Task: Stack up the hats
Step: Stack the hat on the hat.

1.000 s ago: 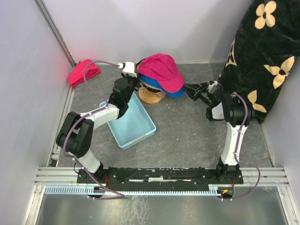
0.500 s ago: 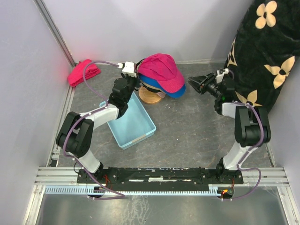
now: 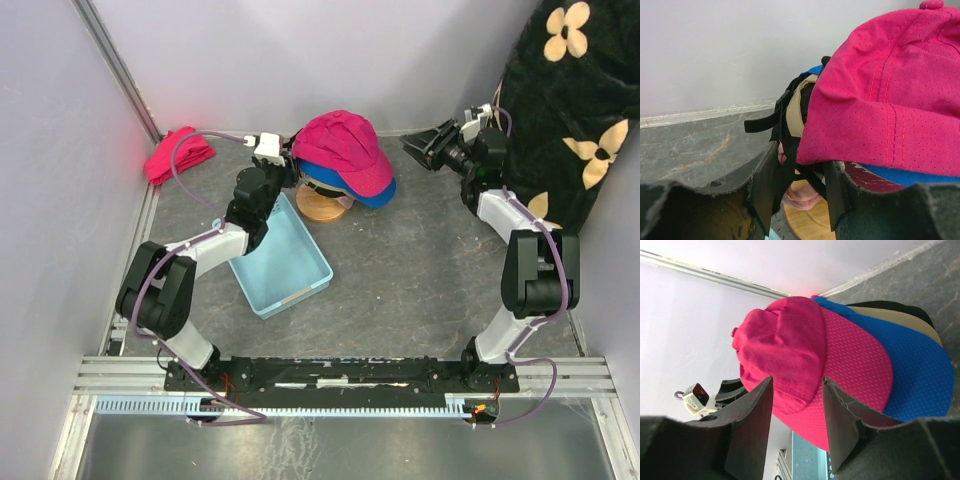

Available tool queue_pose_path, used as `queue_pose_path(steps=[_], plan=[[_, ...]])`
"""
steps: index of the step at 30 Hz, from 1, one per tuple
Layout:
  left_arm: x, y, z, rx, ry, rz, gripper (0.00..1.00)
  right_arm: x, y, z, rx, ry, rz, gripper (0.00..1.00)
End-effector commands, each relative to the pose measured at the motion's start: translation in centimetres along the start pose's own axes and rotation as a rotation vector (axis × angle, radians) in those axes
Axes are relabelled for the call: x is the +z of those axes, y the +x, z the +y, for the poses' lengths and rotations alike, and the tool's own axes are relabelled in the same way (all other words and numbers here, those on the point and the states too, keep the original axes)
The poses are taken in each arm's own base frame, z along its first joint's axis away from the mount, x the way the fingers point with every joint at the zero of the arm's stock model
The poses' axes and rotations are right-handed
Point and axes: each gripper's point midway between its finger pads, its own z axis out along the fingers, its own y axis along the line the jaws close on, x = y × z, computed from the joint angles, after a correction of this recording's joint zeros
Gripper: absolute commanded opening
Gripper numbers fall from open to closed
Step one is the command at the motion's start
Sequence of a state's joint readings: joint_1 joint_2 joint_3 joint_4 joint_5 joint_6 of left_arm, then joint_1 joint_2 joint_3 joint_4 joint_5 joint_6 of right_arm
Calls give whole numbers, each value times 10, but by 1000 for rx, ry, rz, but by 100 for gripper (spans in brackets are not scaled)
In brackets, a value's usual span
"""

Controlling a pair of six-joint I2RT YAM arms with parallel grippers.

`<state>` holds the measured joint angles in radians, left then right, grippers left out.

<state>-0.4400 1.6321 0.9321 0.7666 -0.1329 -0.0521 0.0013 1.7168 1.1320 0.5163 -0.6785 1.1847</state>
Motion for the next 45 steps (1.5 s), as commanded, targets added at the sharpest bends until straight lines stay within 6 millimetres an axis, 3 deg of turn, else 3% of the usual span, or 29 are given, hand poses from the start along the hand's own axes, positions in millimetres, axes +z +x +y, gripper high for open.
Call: queue_pose_path(steps=[1, 12, 17, 22, 34, 40, 45], plan=[[-24, 62, -9, -15, 36, 217, 49, 14, -14, 35, -135, -45, -9, 52], [-33, 69, 1, -11, -16, 236, 49, 61, -10, 65, -244, -89, 41, 52], [-34, 63, 7, -44, -48, 224, 49, 69, -20, 71, -300, -65, 2, 52], [-38, 52, 15, -119, -104, 177, 58, 76, -31, 66, -325, -25, -20, 52], [-45, 2, 28, -324, -191, 6, 63, 98, -44, 45, -355, 22, -25, 53], [-63, -4, 33, -435, -228, -38, 63, 113, -51, 30, -373, 23, -28, 53], [-74, 6, 24, -515, -192, -2, 61, 138, -61, 25, -372, -7, -17, 53]])
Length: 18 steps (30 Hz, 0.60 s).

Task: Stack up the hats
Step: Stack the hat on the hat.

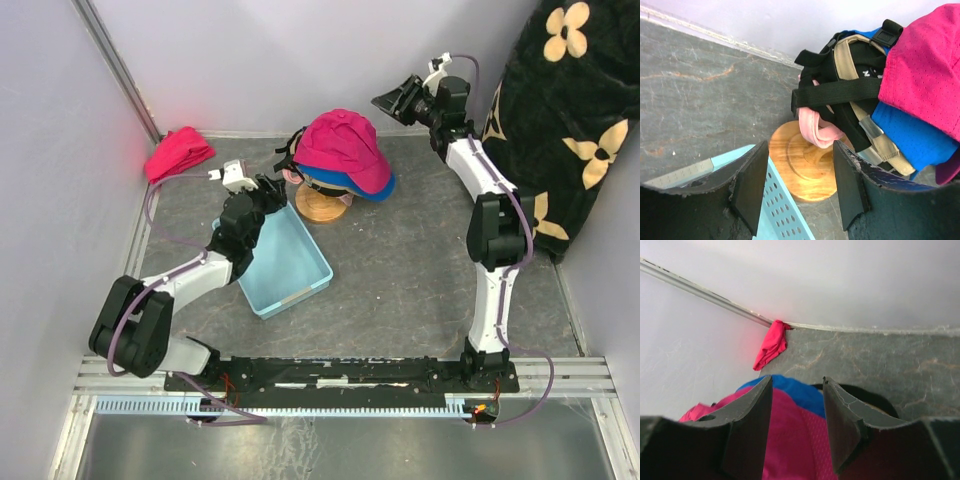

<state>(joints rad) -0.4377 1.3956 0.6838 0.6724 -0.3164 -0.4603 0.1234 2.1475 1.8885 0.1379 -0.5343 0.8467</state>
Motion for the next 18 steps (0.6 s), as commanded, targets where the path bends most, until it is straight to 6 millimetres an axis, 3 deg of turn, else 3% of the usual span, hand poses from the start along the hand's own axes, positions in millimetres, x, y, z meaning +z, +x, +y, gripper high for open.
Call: queue_pose_path(steps=[1, 10, 18], plan=[[-12, -12, -9, -154, 36, -33, 60, 16, -24, 9, -53, -56, -39, 53], [-38, -6, -47, -254, 194, 12, 58, 43, -24, 4, -50, -133, -14, 52], [-29, 37, -76, -290, 223, 139, 58, 54, -12, 3, -28, -197, 35, 52]])
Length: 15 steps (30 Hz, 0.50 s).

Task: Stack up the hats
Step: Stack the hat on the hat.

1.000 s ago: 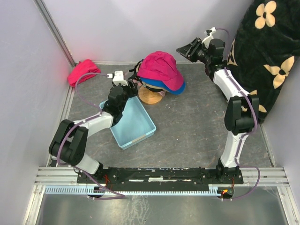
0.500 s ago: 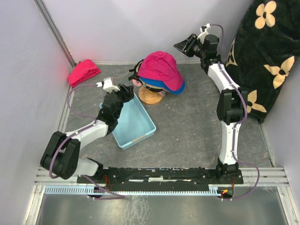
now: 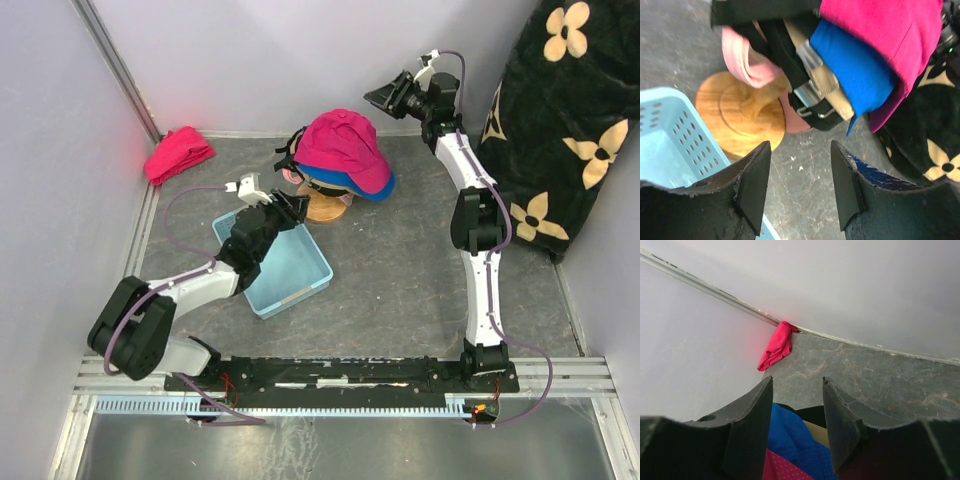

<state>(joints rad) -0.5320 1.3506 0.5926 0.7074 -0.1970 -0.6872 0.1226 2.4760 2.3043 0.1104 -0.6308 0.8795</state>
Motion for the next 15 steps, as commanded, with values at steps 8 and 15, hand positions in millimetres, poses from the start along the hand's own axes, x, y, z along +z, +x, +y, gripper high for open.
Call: queue_pose_path(steps=[8, 15], plan=[[20, 17, -32, -100, 59, 36, 58, 8, 19, 40, -16, -156, 67, 51], [37, 21, -32, -112, 20, 48, 58, 7, 35, 55, -12, -181, 96, 50]])
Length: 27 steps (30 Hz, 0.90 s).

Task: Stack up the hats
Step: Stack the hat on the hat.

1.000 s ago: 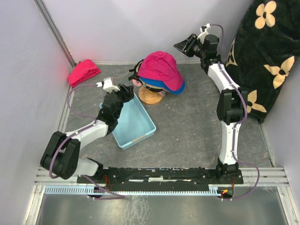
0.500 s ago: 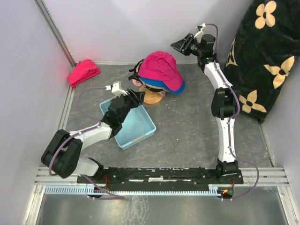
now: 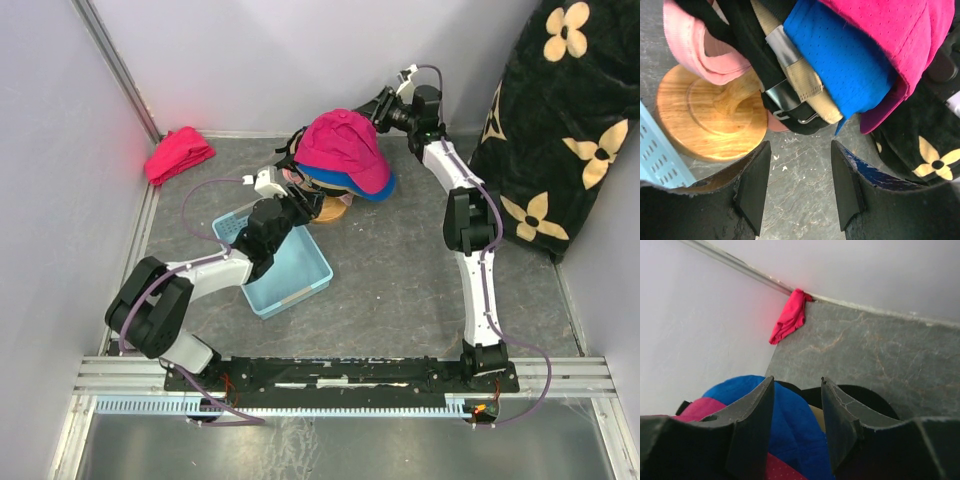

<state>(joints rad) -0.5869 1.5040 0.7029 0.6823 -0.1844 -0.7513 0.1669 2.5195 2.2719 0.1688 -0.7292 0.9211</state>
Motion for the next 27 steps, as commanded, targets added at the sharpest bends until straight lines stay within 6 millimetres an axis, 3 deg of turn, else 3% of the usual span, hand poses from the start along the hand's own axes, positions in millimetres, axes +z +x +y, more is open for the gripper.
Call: queue_pose_path(steps=[1, 10, 27], plan=[[12, -14, -17, -69, 13, -46, 59, -5, -11, 53, -66, -101, -15, 50], [20, -16, -3, -61, -64, -65, 59, -11, -7, 62, -45, -125, -32, 49], [24, -27, -3, -48, -98, -99, 60, -19, 2, 59, -56, -41, -56, 49]])
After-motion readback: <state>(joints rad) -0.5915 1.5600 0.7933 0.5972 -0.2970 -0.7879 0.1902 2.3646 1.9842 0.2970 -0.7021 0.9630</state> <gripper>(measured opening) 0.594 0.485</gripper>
